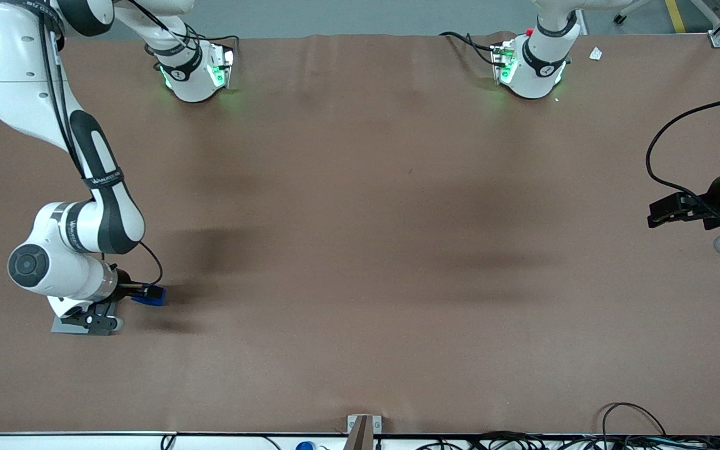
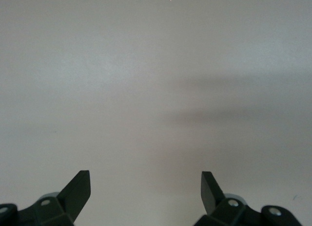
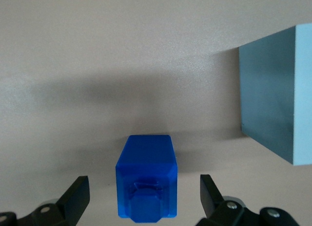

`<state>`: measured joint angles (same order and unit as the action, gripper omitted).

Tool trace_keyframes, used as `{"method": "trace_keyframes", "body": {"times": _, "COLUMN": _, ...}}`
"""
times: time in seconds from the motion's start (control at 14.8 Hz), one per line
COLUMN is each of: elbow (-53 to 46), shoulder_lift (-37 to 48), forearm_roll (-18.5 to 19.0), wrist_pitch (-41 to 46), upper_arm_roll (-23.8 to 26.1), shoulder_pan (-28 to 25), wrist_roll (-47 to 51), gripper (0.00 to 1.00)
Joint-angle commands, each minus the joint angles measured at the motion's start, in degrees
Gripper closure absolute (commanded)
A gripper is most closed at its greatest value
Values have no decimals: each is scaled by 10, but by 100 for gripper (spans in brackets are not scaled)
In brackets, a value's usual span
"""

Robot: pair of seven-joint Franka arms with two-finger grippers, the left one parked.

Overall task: Insert blue part into gray base with right arm
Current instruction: 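Close the right gripper on the blue block and lift it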

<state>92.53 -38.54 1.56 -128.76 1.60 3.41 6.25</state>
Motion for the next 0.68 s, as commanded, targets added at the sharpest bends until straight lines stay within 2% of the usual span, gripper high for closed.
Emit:
{"method": "trace_keyframes", "body": {"times": 0.0, "elbow": 8, "shoulder_lift": 3, "forearm_roll": 10, "wrist_pitch": -9, "upper_arm_roll": 3, "shoulder_pan": 8, "wrist_roll": -11, "gripper": 0}}
{"method": "trace_keyframes", "body": {"times": 0.2, "elbow": 9, "shoulder_lift": 3, "forearm_roll": 9, "wrist_pitch": -13, "upper_arm_roll": 3, "shoulder_pan": 9, "wrist_roll": -10, "gripper": 18}}
{"method": "trace_keyframes", "body": {"times": 0.61, "elbow": 12, "shoulder_lift": 3, "forearm_roll": 9, "wrist_pitch": -19, "upper_arm_roll": 3, "shoulder_pan": 8, "wrist_roll": -8, "gripper": 31}}
